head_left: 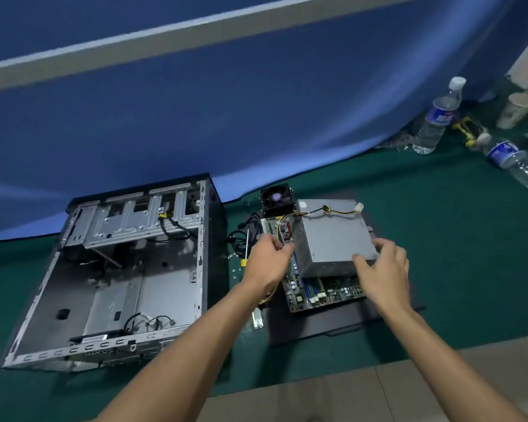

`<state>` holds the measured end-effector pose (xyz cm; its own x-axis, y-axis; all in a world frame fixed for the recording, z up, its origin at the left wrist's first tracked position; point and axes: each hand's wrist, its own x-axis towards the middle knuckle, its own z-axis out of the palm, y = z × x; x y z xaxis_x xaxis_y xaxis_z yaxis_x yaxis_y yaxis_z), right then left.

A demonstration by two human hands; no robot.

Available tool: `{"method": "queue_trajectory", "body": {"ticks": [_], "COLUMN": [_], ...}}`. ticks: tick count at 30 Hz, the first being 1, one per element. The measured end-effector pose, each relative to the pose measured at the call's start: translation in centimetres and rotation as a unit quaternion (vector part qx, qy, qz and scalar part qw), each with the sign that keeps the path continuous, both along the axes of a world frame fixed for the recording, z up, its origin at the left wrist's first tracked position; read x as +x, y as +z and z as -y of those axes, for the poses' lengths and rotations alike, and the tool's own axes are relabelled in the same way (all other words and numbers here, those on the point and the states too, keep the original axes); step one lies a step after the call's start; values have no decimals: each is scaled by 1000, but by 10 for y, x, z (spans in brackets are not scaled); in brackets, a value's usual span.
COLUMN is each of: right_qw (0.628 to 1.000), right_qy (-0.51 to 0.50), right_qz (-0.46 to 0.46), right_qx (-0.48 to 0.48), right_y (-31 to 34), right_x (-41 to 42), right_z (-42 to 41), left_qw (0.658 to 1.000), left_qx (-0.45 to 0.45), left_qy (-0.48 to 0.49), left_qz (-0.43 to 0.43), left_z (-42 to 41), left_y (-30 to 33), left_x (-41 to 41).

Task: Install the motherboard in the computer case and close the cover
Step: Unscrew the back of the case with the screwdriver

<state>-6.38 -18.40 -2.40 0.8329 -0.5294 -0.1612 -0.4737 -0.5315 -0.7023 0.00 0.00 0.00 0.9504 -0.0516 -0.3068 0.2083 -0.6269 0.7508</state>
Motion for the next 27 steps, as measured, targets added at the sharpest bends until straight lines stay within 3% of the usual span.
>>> {"method": "queue_trajectory", "body": {"ticks": [3,6,9,12,20,24,27], "right_qw": [998,981,966,954,938,912,870], "right_qy": [-33,-52,-60,-79,-109,-62,-38], "right_qz": [-12,-58,-75,-70,-45,-87,-78], "right_qx": [57,179,241,282,327,395,485], "right_y": [-12,-24,-37,-44,-38,-24,-18], "right_x": [10,23,32,35,32,27,23], "right_z": [11,18,24,24,36,45,41], "left_qw": [997,987,965,943,933,955,974], "left_qx": [-9,-61,-121,-165,-170,-146,-89], "left_qy": [12,45,101,89,87,128,119], "left_qz": [-76,-144,-211,-275,-304,-226,-169], "left_z": [13,22,29,40,51,57,54], "left_y": [-8,-17,-24,-26,-25,-10,18], "left_x": [10,16,19,16,19,16,17]}}
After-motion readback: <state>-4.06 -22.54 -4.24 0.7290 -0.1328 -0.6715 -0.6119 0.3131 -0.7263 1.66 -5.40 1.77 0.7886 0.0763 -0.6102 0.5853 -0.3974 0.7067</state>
